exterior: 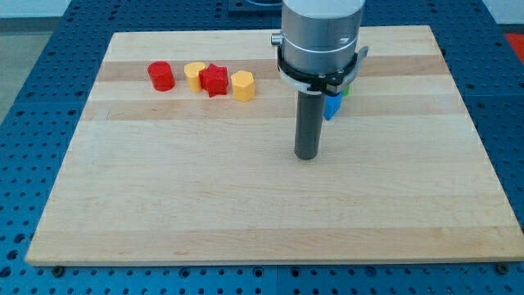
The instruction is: Move the red circle to the top left
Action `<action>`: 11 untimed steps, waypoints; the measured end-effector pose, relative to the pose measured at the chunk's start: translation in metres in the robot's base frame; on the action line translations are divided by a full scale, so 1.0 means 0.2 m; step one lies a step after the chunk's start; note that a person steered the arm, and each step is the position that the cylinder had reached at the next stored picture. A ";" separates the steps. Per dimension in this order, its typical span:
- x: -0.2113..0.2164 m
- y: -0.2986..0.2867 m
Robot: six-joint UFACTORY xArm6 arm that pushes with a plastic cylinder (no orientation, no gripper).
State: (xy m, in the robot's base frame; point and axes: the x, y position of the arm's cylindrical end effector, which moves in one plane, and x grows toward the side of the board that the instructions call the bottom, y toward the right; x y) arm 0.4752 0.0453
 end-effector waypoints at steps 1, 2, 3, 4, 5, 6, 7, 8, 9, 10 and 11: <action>0.01 0.00; 0.17 -0.11; 0.23 -0.50; 0.08 -0.76; -0.21 -1.10; -0.46 -1.12; -0.62 -1.08; -0.81 -1.14; -0.94 -1.33; -0.94 -1.35; -0.94 -1.32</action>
